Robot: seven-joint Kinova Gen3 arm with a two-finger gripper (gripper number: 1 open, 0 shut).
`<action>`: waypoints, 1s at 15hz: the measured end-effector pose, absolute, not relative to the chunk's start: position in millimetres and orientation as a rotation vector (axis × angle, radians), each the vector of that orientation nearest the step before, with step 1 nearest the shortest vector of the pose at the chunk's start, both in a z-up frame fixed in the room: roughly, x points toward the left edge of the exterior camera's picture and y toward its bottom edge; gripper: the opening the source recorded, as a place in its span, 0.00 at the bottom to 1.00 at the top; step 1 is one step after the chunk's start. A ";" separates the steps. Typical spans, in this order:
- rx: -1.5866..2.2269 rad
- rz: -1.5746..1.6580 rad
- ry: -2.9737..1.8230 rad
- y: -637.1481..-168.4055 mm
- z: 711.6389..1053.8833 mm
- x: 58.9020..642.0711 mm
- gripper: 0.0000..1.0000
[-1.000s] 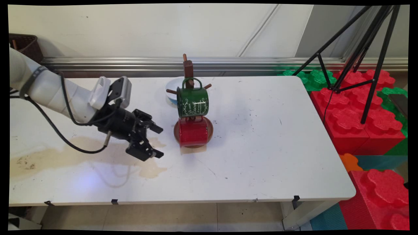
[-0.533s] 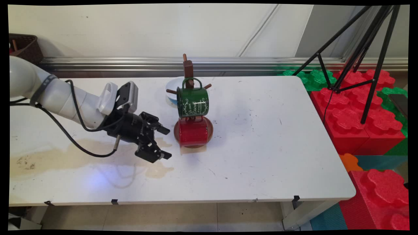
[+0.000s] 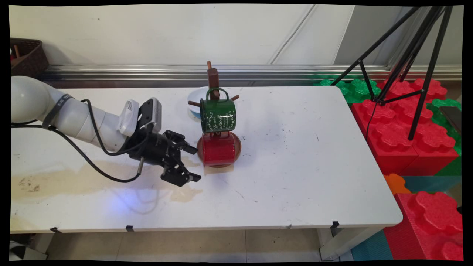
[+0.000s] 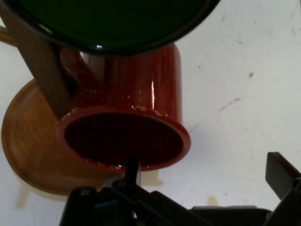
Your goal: Pick up the red mug from the rack
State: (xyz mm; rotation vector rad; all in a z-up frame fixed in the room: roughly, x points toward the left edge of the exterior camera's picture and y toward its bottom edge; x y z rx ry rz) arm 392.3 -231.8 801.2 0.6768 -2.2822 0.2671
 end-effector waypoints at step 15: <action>0.741 0.302 -2.163 -230.6 787.0 380.3 1.00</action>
